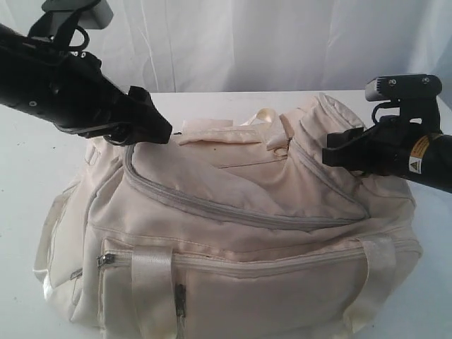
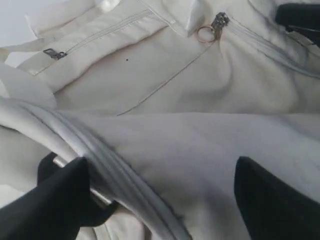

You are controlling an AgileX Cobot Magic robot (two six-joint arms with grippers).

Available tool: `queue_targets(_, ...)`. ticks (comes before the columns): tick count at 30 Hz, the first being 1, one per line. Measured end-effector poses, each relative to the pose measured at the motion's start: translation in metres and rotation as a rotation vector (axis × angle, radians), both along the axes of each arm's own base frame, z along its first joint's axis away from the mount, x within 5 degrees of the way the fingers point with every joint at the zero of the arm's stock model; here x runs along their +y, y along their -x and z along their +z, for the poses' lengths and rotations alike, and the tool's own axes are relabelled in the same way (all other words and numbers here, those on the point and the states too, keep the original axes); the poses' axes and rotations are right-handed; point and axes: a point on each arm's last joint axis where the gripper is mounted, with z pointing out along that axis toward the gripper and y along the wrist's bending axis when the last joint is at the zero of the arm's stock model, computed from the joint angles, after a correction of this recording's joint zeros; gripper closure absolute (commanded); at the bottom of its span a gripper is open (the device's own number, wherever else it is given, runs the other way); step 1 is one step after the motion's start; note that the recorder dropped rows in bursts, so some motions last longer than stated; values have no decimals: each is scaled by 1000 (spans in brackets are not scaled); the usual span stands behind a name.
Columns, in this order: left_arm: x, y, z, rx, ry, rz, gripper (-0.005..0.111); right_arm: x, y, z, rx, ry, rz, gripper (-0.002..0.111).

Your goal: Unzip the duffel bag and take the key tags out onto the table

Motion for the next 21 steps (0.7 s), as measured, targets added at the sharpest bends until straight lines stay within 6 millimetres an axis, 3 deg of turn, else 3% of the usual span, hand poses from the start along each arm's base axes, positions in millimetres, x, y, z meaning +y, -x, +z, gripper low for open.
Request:
queue_targets(4, 0, 3, -6, 69, -28, -21, 32, 0, 0, 0, 0, 0, 0, 91)
queue_targets(7, -1, 3, -12, 120, -48, -28, 48, 0, 0, 0, 0, 0, 0, 99)
queue_targets(11, -1, 5, -18, 171, -89, -47, 81, -1, 1, 1, 6, 12, -9, 108)
queue_targets(14, 0, 7, -20, 190, -111, -58, 107, -5, 4, 7, 10, 35, -30, 108)
queue_targets(21, 17, 10, -25, 202, -307, -19, 107, -14, 15, 26, 4, 88, -88, 108)
